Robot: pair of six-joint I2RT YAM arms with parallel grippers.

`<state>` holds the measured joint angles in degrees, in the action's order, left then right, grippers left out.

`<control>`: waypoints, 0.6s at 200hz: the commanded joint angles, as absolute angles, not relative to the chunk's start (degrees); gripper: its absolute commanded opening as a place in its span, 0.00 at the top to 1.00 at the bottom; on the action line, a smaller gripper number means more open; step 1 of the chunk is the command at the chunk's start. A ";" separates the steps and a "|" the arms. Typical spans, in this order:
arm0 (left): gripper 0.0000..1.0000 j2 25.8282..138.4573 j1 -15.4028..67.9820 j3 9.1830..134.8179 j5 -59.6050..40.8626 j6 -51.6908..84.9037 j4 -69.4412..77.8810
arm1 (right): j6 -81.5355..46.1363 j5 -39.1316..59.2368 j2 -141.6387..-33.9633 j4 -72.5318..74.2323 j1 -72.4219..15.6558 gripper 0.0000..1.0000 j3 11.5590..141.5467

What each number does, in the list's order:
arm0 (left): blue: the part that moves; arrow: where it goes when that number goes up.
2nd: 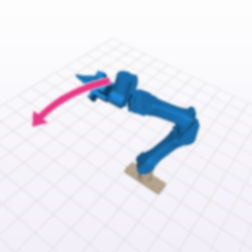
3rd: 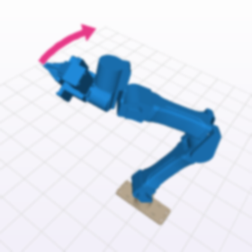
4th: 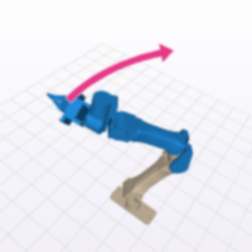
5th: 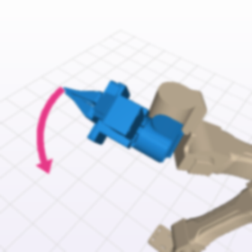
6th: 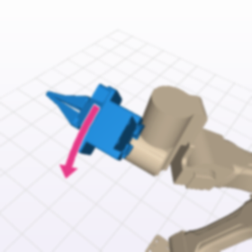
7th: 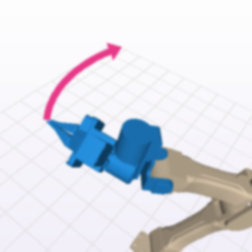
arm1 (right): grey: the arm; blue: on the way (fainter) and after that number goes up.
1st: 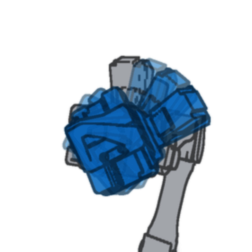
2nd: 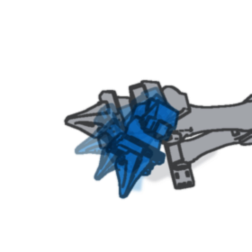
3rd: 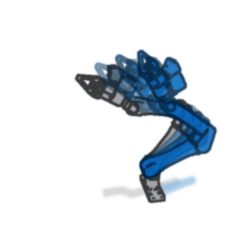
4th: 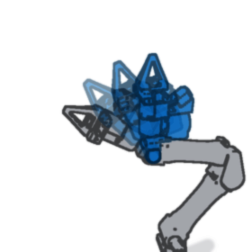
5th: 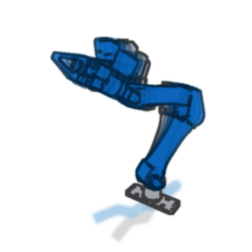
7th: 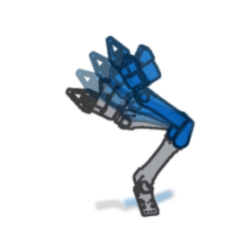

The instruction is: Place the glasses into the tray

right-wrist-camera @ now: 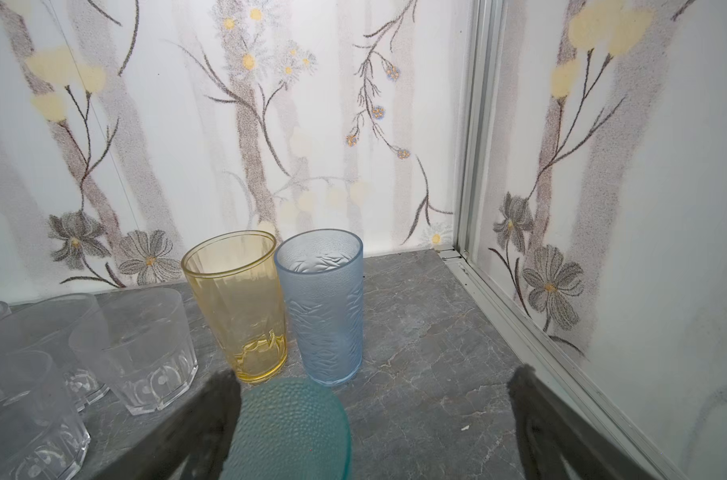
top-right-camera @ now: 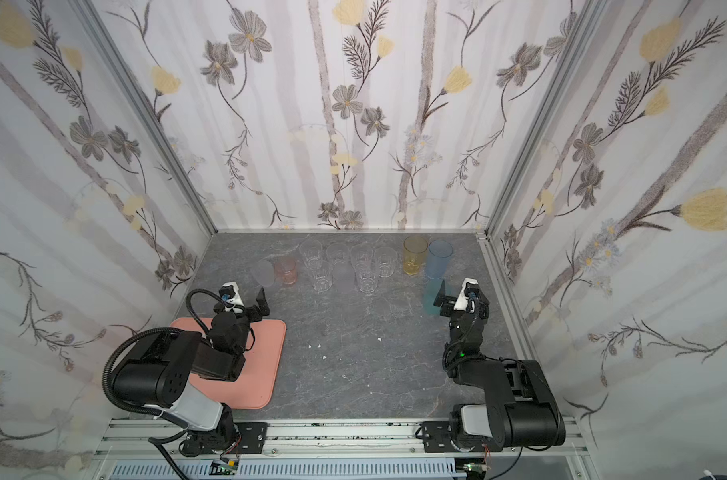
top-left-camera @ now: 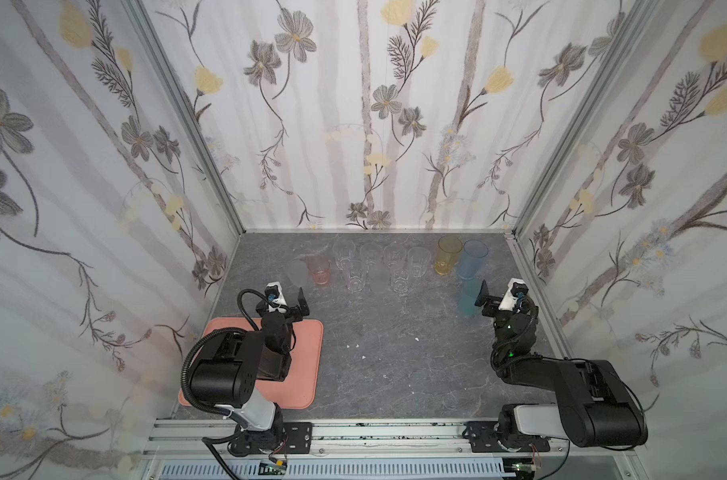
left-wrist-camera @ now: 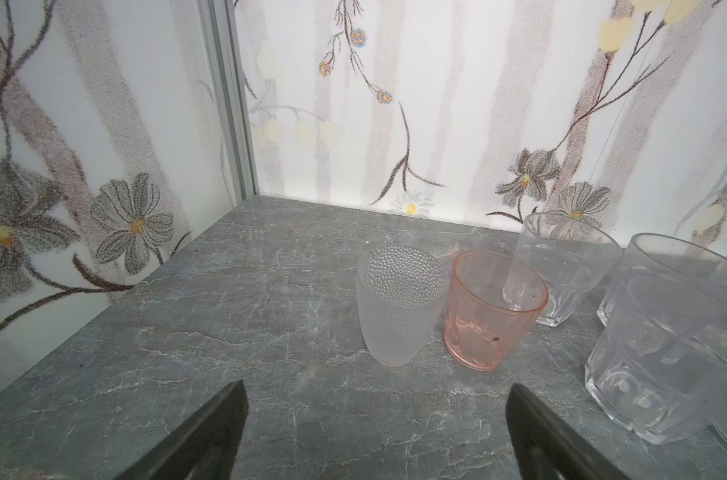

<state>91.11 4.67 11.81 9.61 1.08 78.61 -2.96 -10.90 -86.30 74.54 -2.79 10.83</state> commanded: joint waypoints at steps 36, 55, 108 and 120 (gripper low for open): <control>0.00 91.07 4.66 12.03 9.63 0.70 80.39 | -2.03 -11.25 -86.48 75.82 -2.94 0.00 11.12; 0.00 91.06 4.70 11.99 9.91 0.78 80.41 | -2.02 -11.25 -86.48 75.82 -2.93 0.00 11.09; 0.00 91.08 4.67 12.06 11.89 1.53 80.41 | -2.02 -11.25 -86.48 75.83 -2.90 0.00 11.09; 0.00 91.14 4.68 12.17 12.58 1.75 80.37 | -2.04 -11.25 -86.48 75.83 -2.91 0.00 11.15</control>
